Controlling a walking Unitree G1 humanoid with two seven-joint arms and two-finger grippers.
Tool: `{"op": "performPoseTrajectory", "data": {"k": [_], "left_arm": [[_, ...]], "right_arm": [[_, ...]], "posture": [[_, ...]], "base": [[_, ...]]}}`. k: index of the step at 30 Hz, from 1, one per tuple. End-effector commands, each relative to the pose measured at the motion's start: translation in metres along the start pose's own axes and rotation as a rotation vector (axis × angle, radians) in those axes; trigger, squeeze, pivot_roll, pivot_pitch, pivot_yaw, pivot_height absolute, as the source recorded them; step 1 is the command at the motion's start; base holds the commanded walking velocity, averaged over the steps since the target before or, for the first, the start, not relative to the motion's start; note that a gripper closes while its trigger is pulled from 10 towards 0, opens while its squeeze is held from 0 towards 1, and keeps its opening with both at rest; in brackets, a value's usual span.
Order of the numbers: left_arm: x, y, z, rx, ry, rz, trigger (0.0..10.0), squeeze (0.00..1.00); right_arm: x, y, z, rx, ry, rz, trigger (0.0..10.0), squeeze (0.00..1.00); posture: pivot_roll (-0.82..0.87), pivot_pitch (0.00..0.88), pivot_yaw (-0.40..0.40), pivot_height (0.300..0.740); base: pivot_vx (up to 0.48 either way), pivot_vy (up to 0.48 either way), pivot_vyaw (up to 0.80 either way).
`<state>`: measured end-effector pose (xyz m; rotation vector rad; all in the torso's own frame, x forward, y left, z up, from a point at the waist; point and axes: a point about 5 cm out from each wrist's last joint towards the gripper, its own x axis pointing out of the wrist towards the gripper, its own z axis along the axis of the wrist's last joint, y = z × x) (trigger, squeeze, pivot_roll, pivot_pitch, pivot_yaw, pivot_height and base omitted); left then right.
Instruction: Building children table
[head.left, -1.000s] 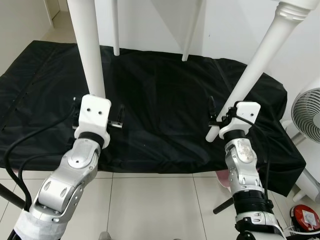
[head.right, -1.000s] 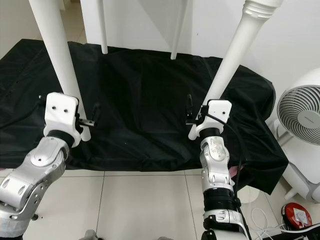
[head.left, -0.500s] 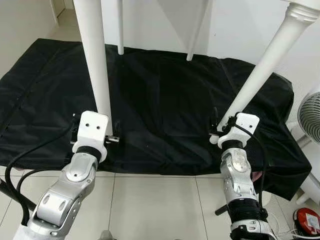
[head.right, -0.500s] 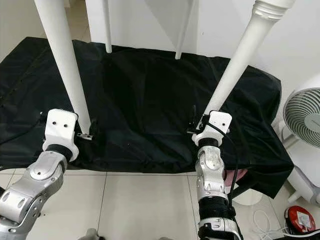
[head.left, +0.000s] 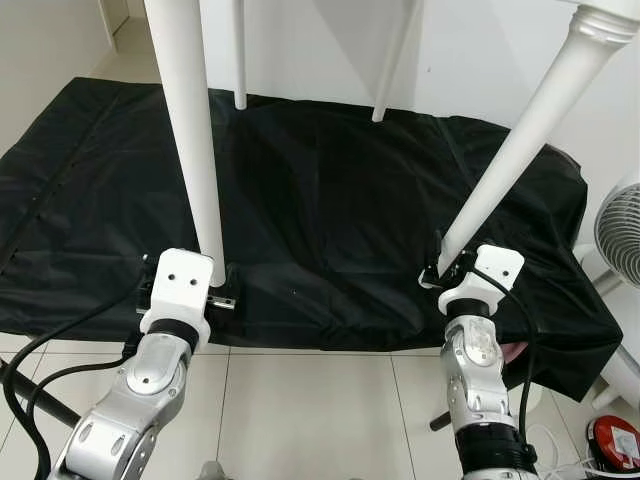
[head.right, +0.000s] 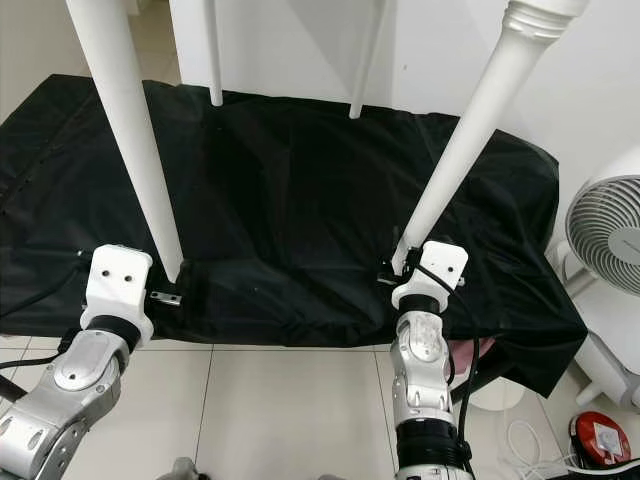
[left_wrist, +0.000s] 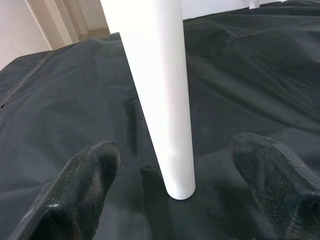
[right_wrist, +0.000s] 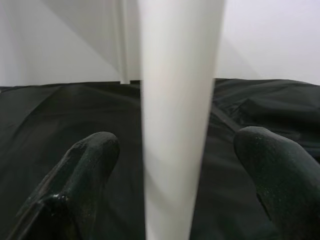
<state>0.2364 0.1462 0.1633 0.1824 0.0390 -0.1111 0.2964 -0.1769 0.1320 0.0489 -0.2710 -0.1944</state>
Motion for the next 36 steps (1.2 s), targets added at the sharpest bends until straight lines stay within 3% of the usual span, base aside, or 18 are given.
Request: {"op": "performPoseTrajectory", "data": {"k": [1, 2, 3, 4, 5, 6, 7, 8, 11, 12, 14, 15, 25, 36], "left_arm": [[-0.004, -0.007, 0.001, 0.019, -0.015, -0.111, 10.0, 0.0], [-0.005, -0.008, 0.0, 0.025, -0.013, -0.117, 10.0, 0.0], [-0.005, -0.008, 0.0, 0.025, -0.013, -0.117, 10.0, 0.0], [-0.006, -0.008, -0.001, 0.033, -0.019, -0.126, 7.8, 0.0], [-0.006, -0.008, -0.001, 0.033, -0.019, -0.126, 7.8, 0.0], [-0.007, -0.009, -0.002, 0.039, -0.021, -0.133, 0.0, 0.0], [-0.009, -0.01, -0.002, 0.04, -0.026, -0.147, 0.0, 0.0], [-0.009, -0.012, -0.003, 0.047, -0.021, -0.153, 0.0, 0.0], [-0.01, -0.012, -0.004, 0.053, -0.016, -0.158, 0.0, 0.0], [-0.009, -0.013, -0.004, 0.058, -0.013, -0.161, 2.6, 0.0], [-0.009, -0.013, -0.004, 0.058, -0.013, -0.161, 2.6, 0.0], [-0.008, -0.013, -0.005, 0.067, -0.011, -0.168, 10.0, 0.0], [0.008, -0.008, -0.015, 0.099, 0.043, -0.113, 10.0, 0.0], [0.034, -0.005, -0.01, 0.113, 0.019, -0.098, 10.0, 0.0]], "right_arm": [[-0.004, -0.001, -0.001, -0.005, 0.012, 0.002, 10.0, 0.0], [-0.006, 0.0, -0.002, -0.003, 0.012, 0.011, 4.2, 0.0], [-0.006, 0.0, -0.002, -0.003, 0.012, 0.011, 4.2, 0.0], [-0.009, 0.0, -0.001, -0.002, 0.006, 0.027, 0.0, 0.0], [-0.009, 0.0, -0.001, -0.002, 0.006, 0.027, 0.0, 0.0], [-0.012, 0.0, -0.002, -0.005, 0.009, 0.031, 0.0, 0.0], [-0.015, -0.001, -0.003, -0.015, 0.022, 0.033, 0.0, 0.0], [-0.016, 0.0, -0.004, -0.019, 0.033, 0.049, 3.9, 0.0], [-0.017, 0.001, -0.005, -0.024, 0.038, 0.063, 3.9, 0.0], [-0.017, 0.002, -0.005, -0.027, 0.046, 0.076, 10.0, 0.0], [-0.017, 0.002, -0.005, -0.027, 0.046, 0.076, 10.0, 0.0], [-0.016, 0.004, -0.006, -0.025, 0.051, 0.096, 10.0, 0.0], [-0.005, 0.012, -0.001, 0.001, 0.056, 0.196, 10.0, 0.0], [0.013, 0.0, 0.007, -0.016, 0.015, 0.14, 10.0, 0.0]], "posture": [[0.03, 0.044, -0.081, 0.74], [0.03, 0.044, -0.081, 0.74], [0.03, 0.044, -0.081, 0.74], [0.03, 0.047, -0.082, 0.74], [0.03, 0.047, -0.082, 0.74], [0.03, 0.048, -0.081, 0.74], [0.03, 0.049, -0.083, 0.74], [0.03, 0.05, -0.083, 0.74], [0.02, 0.051, -0.082, 0.74], [0.02, 0.051, -0.082, 0.74], [0.02, 0.051, -0.082, 0.74], [0.02, 0.051, -0.082, 0.74], [0.01, 0.048, -0.078, 0.74], [0.0, 0.046, -0.071, 0.74]], "base": [[0.0, 0.0, 0.0], [0.0, 0.0, 0.0], [0.0, 0.0, 0.0], [0.0, 0.0, 0.0], [0.0, 0.0, 0.0], [0.0, 0.0, 0.0], [0.0, 0.0, 0.0], [0.0, 0.0, 0.0], [0.0, 0.0, 0.0], [0.0, 0.0, 0.0], [0.0, 0.0, 0.0], [0.0, 0.0, 0.0], [0.0, 0.0, 0.0], [0.0, 0.0, 0.0]]}}
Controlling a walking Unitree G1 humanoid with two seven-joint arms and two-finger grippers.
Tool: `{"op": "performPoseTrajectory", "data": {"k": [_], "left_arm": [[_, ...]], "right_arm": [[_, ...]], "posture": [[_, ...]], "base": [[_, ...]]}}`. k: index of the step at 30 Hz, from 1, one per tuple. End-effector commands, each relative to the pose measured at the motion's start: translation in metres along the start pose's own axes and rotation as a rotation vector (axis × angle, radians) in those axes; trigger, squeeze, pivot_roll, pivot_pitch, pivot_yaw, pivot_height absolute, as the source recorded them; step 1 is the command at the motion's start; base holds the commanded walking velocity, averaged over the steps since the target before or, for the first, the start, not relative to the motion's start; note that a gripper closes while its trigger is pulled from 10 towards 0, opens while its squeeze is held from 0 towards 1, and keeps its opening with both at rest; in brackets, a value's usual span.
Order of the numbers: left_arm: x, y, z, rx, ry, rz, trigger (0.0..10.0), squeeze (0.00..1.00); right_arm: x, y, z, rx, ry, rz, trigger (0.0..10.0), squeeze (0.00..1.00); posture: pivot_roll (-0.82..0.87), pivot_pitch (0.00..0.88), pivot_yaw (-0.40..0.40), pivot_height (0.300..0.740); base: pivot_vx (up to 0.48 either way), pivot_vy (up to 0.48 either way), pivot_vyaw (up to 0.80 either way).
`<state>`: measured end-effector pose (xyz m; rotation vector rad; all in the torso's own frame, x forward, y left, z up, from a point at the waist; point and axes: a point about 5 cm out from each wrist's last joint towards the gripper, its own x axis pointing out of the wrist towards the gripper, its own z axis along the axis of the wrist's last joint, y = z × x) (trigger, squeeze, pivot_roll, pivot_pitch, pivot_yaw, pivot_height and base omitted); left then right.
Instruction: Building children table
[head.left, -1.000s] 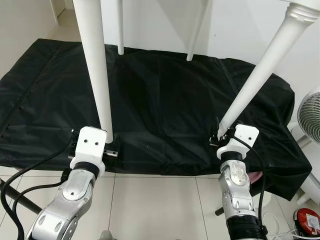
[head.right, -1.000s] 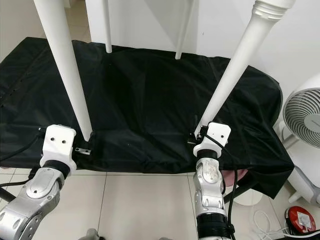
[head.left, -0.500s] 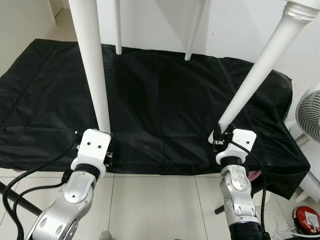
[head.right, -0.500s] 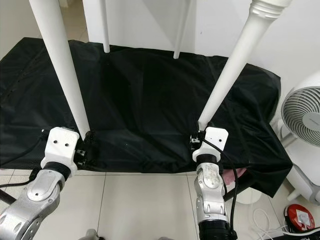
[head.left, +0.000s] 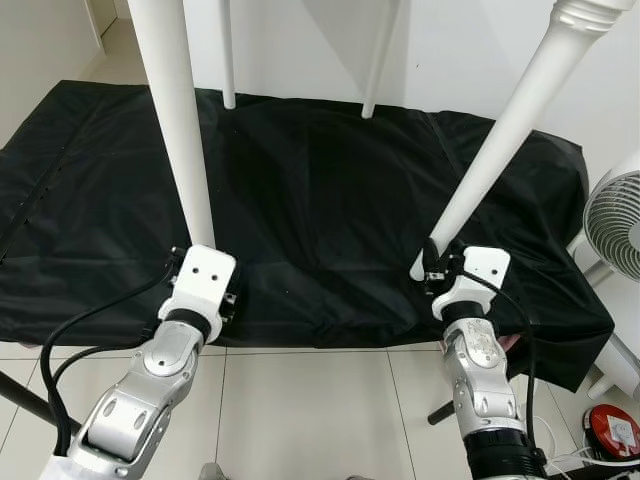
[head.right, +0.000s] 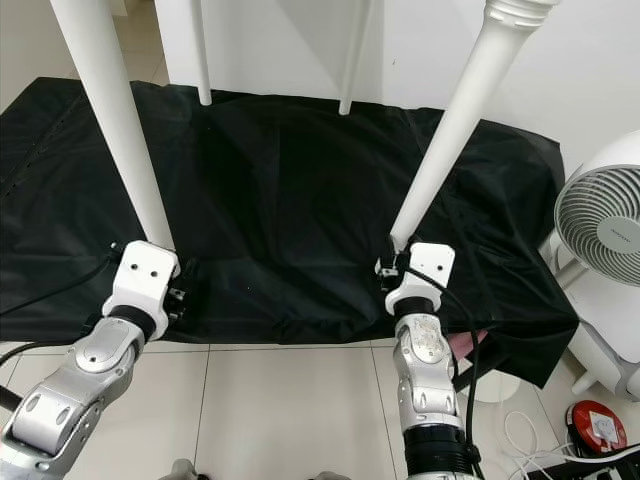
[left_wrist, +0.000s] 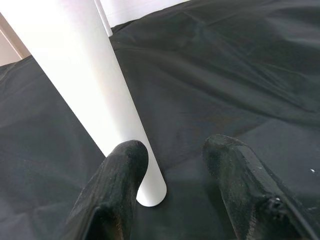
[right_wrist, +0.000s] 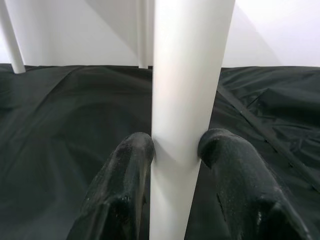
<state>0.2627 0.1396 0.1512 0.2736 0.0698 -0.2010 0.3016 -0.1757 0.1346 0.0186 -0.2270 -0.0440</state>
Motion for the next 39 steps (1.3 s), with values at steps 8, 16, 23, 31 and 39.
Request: {"op": "performPoseTrajectory", "data": {"k": [8, 16, 23, 31, 39], "left_arm": [[0.008, -0.003, 0.011, -0.011, -0.085, -0.087, 10.0, 0.0], [-0.018, -0.021, 0.014, -0.068, -0.169, -0.264, 10.0, 0.0], [-0.033, -0.028, 0.009, -0.092, -0.223, -0.354, 10.0, 0.0], [-0.049, -0.031, -0.013, -0.025, -0.239, -0.436, 10.0, 0.0], [-0.063, -0.034, -0.039, 0.016, -0.224, -0.565, 10.0, 0.0]], "right_arm": [[0.008, -0.007, 0.014, -0.015, -0.059, -0.007, 10.0, 0.0], [-0.016, 0.004, 0.006, -0.058, -0.052, 0.052, 10.0, 0.0], [-0.039, 0.015, -0.008, -0.111, -0.034, 0.163, 10.0, 0.0], [-0.064, 0.013, -0.027, -0.139, 0.039, 0.344, 10.0, 0.0], [-0.084, 0.019, -0.049, -0.167, 0.133, 0.643, 10.0, 0.0]], "posture": [[0.0, 0.043, -0.069, 0.74], [0.0, 0.04, -0.073, 0.74], [0.01, 0.035, -0.073, 0.74], [0.01, 0.027, -0.069, 0.74], [0.01, 0.007, -0.062, 0.74]], "base": [[0.0, 0.0, 0.0], [0.0, 0.0, 0.0], [0.0, 0.0, 0.0], [0.0, 0.0, 0.0], [0.0, 0.0, 0.0]]}}
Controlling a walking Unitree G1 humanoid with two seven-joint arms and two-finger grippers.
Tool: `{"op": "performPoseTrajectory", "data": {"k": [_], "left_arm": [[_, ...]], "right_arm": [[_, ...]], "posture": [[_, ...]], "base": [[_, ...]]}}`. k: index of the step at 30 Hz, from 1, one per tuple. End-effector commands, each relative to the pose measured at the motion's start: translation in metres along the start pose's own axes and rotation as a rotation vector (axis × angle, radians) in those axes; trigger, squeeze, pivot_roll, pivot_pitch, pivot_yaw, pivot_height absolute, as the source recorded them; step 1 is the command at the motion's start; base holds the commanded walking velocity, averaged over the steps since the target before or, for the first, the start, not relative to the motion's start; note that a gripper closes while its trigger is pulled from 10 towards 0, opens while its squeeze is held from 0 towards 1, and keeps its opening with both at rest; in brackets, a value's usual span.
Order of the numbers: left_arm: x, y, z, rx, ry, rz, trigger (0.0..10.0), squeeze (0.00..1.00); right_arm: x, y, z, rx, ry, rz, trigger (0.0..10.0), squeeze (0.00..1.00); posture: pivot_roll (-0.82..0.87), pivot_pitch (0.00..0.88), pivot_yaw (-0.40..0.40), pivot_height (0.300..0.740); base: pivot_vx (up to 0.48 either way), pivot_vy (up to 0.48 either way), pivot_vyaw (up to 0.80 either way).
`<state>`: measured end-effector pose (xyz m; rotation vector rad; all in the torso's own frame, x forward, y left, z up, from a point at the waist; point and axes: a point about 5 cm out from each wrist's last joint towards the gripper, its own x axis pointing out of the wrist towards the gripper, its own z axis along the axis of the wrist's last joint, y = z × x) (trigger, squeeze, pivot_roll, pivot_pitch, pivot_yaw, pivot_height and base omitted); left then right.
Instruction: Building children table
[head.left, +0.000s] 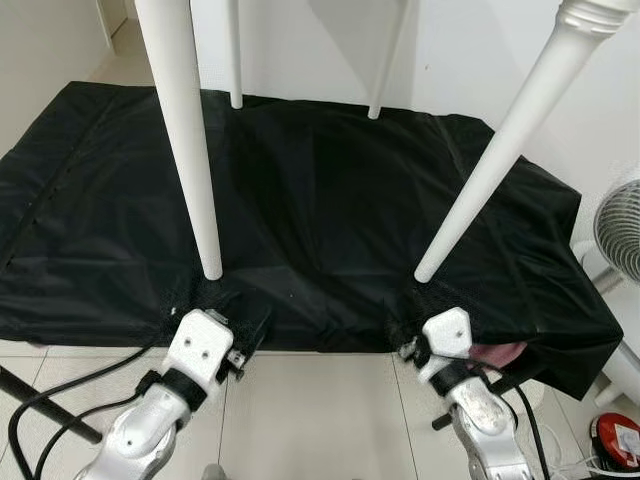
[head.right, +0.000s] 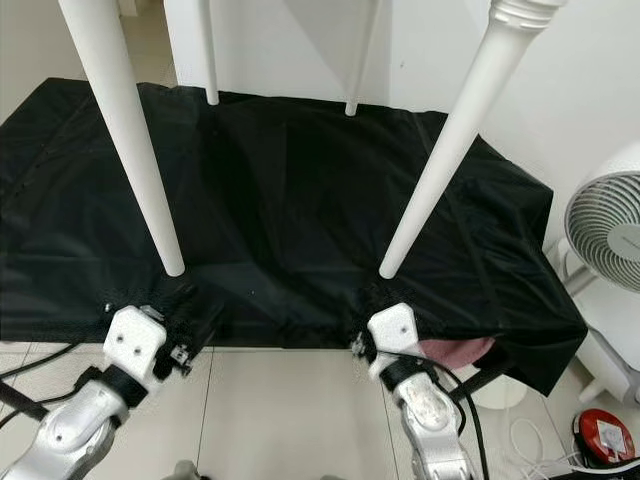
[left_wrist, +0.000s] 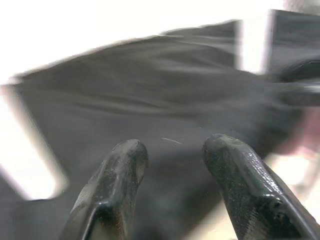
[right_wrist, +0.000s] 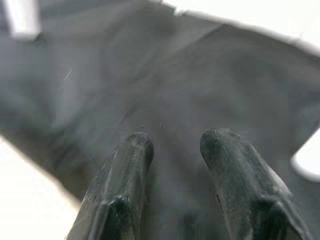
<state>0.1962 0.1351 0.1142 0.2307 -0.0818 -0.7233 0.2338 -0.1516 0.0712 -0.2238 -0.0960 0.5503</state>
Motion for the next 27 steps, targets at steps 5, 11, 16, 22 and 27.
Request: {"op": "performPoseTrajectory", "data": {"k": [5, 11, 16, 22, 27], "left_arm": [[-0.008, -0.01, -0.019, -0.011, 0.041, -0.129, 10.0, 0.0], [-0.021, -0.019, -0.043, -0.008, 0.111, -0.18, 10.0, 0.0], [-0.029, -0.021, -0.06, -0.016, 0.164, -0.195, 10.0, 0.0], [-0.043, -0.02, -0.106, -0.116, 0.355, -0.123, 10.0, 0.0], [-0.046, -0.025, -0.135, -0.162, 0.479, -0.038, 10.0, 0.0]], "right_arm": [[-0.01, 0.008, -0.019, -0.003, 0.071, 0.173, 10.0, 0.0], [-0.026, 0.014, -0.039, -0.048, 0.169, 0.338, 10.0, 0.0], [-0.036, 0.015, -0.054, -0.048, 0.241, 0.398, 10.0, 0.0], [-0.056, 0.009, -0.09, 0.051, 0.453, 0.311, 10.0, 0.0], [-0.063, 0.003, -0.114, 0.172, 0.614, 0.098, 10.0, 0.0]], "posture": [[0.02, 0.0, -0.064, 0.74], [0.02, 0.0, -0.073, 0.74], [0.03, 0.0, -0.076, 0.74], [0.02, 0.0, -0.075, 0.74], [0.02, 0.0, -0.08, 0.74]], "base": [[0.0, 0.0, 0.0], [0.0, 0.0, 0.0], [0.0, 0.0, 0.0], [0.0, 0.0, 0.0], [0.0, 0.0, 0.0]]}}
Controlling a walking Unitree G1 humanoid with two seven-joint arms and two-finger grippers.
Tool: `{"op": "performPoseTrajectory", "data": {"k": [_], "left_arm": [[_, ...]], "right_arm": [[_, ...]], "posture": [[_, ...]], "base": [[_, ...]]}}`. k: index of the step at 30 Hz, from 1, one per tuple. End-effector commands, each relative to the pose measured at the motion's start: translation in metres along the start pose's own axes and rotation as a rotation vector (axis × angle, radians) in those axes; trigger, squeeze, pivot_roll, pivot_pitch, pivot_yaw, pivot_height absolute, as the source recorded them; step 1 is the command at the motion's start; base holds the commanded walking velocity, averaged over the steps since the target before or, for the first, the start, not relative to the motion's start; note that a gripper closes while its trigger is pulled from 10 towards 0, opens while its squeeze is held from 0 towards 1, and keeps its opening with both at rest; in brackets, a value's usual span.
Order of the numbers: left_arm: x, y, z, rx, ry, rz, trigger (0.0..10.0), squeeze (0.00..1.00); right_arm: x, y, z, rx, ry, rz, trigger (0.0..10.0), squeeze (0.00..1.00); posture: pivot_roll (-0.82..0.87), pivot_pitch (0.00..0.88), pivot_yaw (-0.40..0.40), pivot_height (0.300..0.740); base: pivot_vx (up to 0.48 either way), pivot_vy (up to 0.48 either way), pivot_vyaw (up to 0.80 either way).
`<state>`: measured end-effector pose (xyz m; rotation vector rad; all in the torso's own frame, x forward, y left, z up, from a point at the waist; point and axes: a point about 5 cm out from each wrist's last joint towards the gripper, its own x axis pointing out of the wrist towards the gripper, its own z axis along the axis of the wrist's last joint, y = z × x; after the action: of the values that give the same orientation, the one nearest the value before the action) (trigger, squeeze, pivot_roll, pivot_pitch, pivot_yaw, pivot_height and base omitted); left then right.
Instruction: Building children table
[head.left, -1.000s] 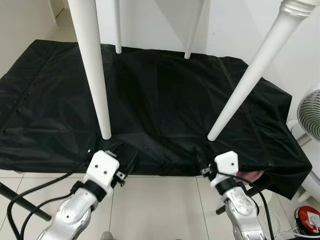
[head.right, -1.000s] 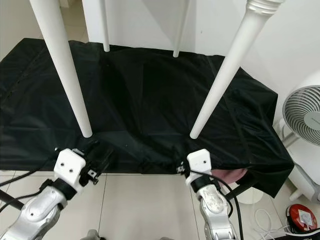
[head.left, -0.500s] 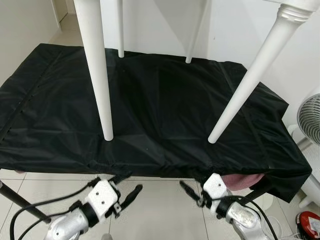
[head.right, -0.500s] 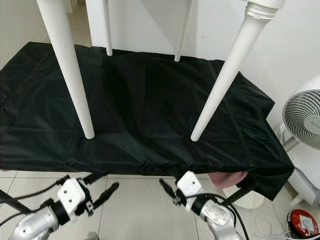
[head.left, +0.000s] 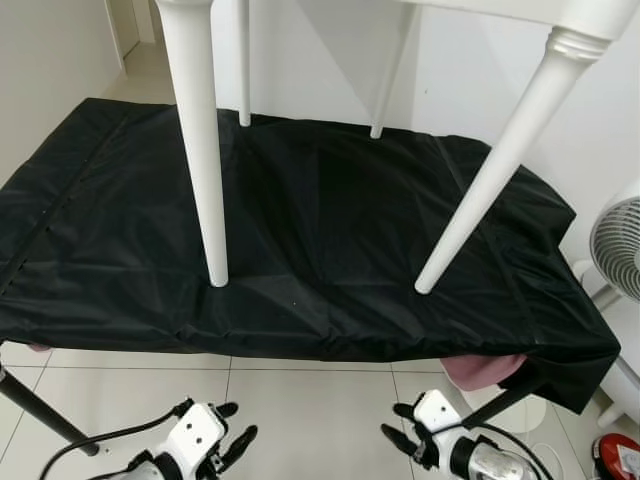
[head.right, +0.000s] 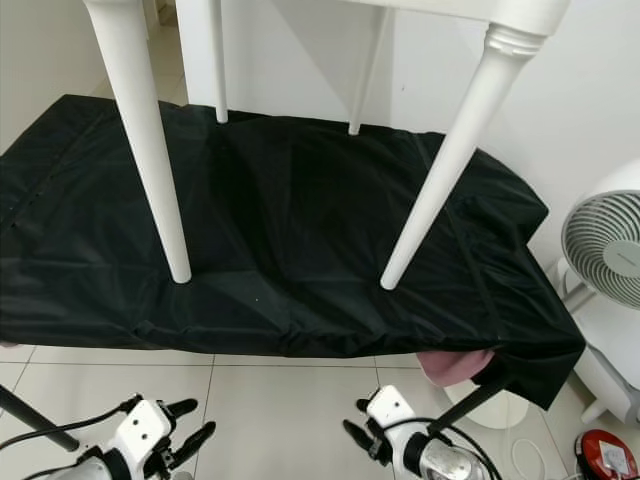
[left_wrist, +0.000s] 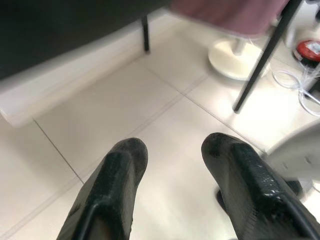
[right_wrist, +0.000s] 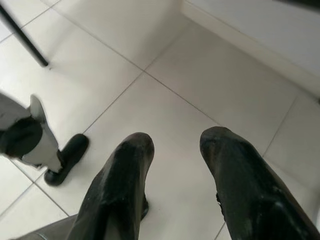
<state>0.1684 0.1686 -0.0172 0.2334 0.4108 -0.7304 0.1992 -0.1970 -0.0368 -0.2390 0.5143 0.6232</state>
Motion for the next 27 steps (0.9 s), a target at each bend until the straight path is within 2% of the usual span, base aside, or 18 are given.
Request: {"op": "performPoseTrajectory", "data": {"k": [1, 2, 3, 5, 6, 7, 8, 9, 11, 12, 13, 14, 16, 20, 21, 27], "left_arm": [[0.004, -0.001, -0.016, -0.061, 0.082, 0.057, 10.0, 0.0], [0.004, -0.001, -0.016, -0.061, 0.082, 0.057, 10.0, 0.0], [0.009, -0.004, -0.028, -0.111, 0.146, 0.091, 10.0, 0.0], [0.009, -0.004, -0.028, -0.111, 0.146, 0.091, 10.0, 0.0], [0.012, -0.005, -0.038, -0.148, 0.203, 0.13, 10.0, 0.0], [0.014, -0.005, -0.045, -0.204, 0.239, 0.17, 10.0, 0.0], [0.014, -0.005, -0.045, -0.204, 0.239, 0.17, 10.0, 0.0], [0.016, -0.002, -0.05, -0.238, 0.27, 0.216, 10.0, 0.0], [0.016, -0.002, -0.05, -0.238, 0.27, 0.216, 10.0, 0.0], [0.017, 0.001, -0.053, -0.283, 0.293, 0.259, 10.0, 0.0], [0.017, 0.001, -0.053, -0.283, 0.293, 0.259, 10.0, 0.0], [0.016, 0.004, -0.057, -0.32, 0.325, 0.298, 10.0, 0.0], [0.011, 0.009, -0.068, -0.379, 0.407, 0.375, 10.0, 0.0], [0.006, 0.01, -0.075, -0.408, 0.465, 0.412, 10.0, 0.03], [0.005, 0.01, -0.077, -0.406, 0.482, 0.416, 10.0, 1.0], [0.007, 0.007, -0.079, -0.392, 0.524, 0.419, 10.0, 1.0]], "right_arm": [[-0.002, -0.003, -0.015, 0.089, 0.087, -0.105, 10.0, 0.0], [-0.002, -0.003, -0.015, 0.089, 0.087, -0.105, 10.0, 0.0], [-0.002, -0.003, -0.024, 0.155, 0.134, -0.162, 10.0, 0.0], [-0.002, -0.003, -0.024, 0.155, 0.134, -0.162, 10.0, 0.0], [-0.004, -0.003, -0.032, 0.208, 0.185, -0.222, 10.0, 0.0], [-0.006, -0.002, -0.04, 0.256, 0.232, -0.277, 10.0, 0.31], [-0.006, -0.002, -0.04, 0.256, 0.232, -0.277, 10.0, 0.31], [-0.008, -0.001, -0.046, 0.299, 0.263, -0.314, 10.0, 0.4], [-0.008, -0.001, -0.046, 0.299, 0.263, -0.314, 10.0, 0.4], [-0.009, 0.0, -0.049, 0.331, 0.282, -0.342, 10.0, 0.85], [-0.009, 0.0, -0.049, 0.331, 0.282, -0.342, 10.0, 0.85], [-0.01, 0.002, -0.052, 0.36, 0.294, -0.359, 10.0, 1.0], [-0.009, 0.005, -0.054, 0.39, 0.315, -0.38, 10.0, 1.0], [-0.007, 0.007, -0.055, 0.411, 0.322, -0.397, 10.0, 1.0], [-0.005, 0.007, -0.054, 0.419, 0.321, -0.404, 10.0, 1.0], [0.0, 0.011, -0.051, 0.438, 0.325, -0.419, 10.0, 1.0]], "posture": [[0.02, 0.0, -0.078, 0.74], [0.02, 0.0, -0.078, 0.74], [0.02, 0.0, -0.08, 0.74], [0.02, 0.0, -0.08, 0.74], [0.01, 0.0, -0.077, 0.74], [0.01, 0.0, -0.076, 0.74], [0.01, 0.0, -0.076, 0.74], [0.01, 0.0, -0.076, 0.74], [0.01, 0.0, -0.076, 0.74], [0.01, 0.0, -0.076, 0.74], [0.01, 0.0, -0.076, 0.74], [0.01, 0.0, -0.073, 0.74], [0.0, 0.0, -0.068, 0.74], [-0.01, 0.0, -0.065, 0.74], [-0.01, 0.0, -0.058, 0.74], [-0.02, 0.0, -0.034, 0.74]], "base": [[0.0, 0.0, 0.0], [0.0, 0.0, 0.0], [0.0, 0.0, 0.0], [0.0, 0.0, 0.0], [0.0, 0.0, 0.0], [0.0, 0.0, 0.0], [0.0, 0.0, 0.0], [0.0, 0.0, 0.0], [0.0, 0.0, 0.0], [0.0, 0.0, 0.0], [0.0, 0.0, 0.0], [0.0, 0.0, 0.0], [0.0, 0.0, 0.0], [0.0, 0.0, 0.0], [0.0, 0.0, 0.0], [0.0, 0.0, 0.0]]}}
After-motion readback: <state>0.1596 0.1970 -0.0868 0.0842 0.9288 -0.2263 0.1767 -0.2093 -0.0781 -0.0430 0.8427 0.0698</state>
